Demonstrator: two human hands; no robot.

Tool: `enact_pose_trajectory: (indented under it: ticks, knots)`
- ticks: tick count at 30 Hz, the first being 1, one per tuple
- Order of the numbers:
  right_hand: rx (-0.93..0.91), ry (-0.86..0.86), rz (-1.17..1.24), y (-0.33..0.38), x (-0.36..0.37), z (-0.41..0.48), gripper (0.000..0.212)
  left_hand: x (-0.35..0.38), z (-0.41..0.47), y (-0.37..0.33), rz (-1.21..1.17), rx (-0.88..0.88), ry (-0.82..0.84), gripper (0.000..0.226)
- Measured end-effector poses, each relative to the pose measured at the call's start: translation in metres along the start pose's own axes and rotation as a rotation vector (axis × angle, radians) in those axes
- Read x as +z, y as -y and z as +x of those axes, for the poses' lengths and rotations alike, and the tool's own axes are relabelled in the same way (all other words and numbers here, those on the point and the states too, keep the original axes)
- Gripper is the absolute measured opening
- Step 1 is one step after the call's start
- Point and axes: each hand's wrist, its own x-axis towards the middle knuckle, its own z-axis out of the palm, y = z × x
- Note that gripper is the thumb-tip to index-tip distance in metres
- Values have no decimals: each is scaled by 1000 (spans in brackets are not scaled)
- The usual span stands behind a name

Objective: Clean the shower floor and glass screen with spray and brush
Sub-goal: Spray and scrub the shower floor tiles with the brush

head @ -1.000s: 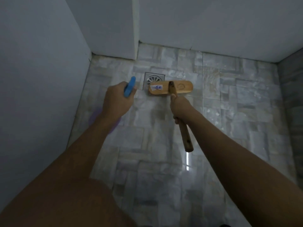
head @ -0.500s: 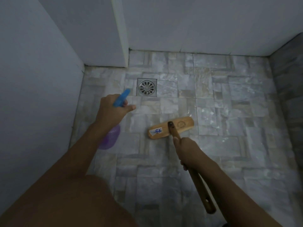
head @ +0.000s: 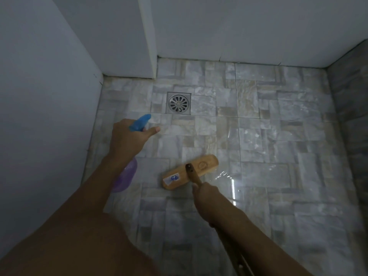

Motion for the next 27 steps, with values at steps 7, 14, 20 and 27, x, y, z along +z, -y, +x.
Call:
enact_pose_trajectory:
  ticks: [7, 14, 20, 27]
  knots:
    - [-105, -205, 298, 93, -53, 97, 48, -25, -2, -2, 16, -58, -72, 35]
    - [-43, -95, 163, 21, -21, 50, 41, -23, -2, -9, 19, -41, -47, 36]
    - [11, -70, 236, 20, -35, 46, 44, -8, 0, -17, 31, -18, 43, 31]
    - [4, -214, 343, 41, -74, 81, 55, -29, 21, -70, 11, 56, 180, 26]
